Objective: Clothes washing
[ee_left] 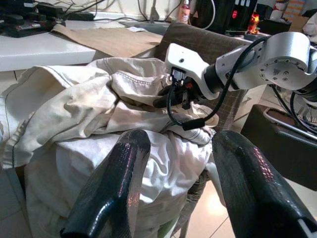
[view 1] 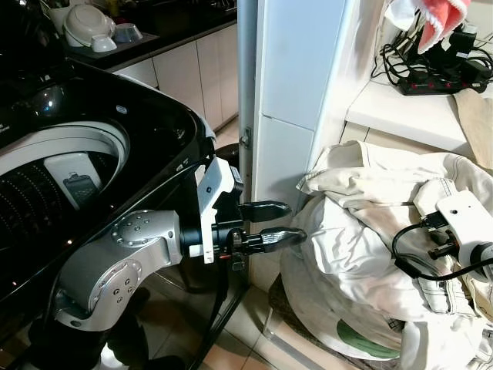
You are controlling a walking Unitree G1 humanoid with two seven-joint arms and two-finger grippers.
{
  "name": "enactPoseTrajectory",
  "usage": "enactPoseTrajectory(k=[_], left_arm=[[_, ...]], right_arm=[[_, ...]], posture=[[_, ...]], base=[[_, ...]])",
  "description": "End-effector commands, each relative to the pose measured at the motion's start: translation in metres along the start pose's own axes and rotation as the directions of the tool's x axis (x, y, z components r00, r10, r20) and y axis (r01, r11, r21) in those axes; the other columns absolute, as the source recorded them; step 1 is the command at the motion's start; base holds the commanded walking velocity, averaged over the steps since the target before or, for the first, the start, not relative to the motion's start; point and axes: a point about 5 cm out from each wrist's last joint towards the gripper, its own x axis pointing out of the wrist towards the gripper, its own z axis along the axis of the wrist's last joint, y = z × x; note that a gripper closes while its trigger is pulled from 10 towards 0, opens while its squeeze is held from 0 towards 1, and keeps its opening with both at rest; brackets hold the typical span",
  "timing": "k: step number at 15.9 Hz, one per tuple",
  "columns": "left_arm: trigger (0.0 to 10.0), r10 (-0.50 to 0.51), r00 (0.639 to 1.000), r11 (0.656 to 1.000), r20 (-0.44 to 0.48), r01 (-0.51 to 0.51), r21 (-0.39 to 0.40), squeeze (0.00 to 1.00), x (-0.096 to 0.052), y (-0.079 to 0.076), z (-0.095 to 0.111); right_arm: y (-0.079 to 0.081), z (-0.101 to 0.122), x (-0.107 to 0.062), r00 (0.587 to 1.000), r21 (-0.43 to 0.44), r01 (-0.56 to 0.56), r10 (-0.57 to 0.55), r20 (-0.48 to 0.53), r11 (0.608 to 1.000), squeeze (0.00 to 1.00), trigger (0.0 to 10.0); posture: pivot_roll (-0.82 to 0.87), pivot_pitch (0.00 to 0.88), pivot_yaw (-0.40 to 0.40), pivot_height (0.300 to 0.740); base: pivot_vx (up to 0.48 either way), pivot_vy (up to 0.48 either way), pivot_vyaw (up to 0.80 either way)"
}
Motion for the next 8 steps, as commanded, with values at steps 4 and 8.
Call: enactPoseTrajectory(k=[4, 8], left_arm=[[10.0, -0.010, 1.000, 1.000, -0.019, 0.010, 0.008, 0.00, 0.0006, -0.0030, -0.0012], [10.0, -0.002, 1.000, 1.000, -0.020, 0.002, 0.008, 0.00, -0.0002, -0.0018, -0.0010]], right_arm=[[-0.0022, -0.0011, 0.0008, 1.000, 0.010, 0.006, -0.006, 0.002, 1.000, 0.00, 0.0], [-0.0035, -0.0018, 0.0002, 1.000, 0.017, 0.011, -0.011, 0.001, 1.000, 0.00, 0.0]], posture=[[-0.12, 0.000, 0.020, 0.740], [-0.12, 0.000, 0.020, 0.740]], base=[[0.000, 0.000, 0.00], [0.000, 0.000, 0.00]])
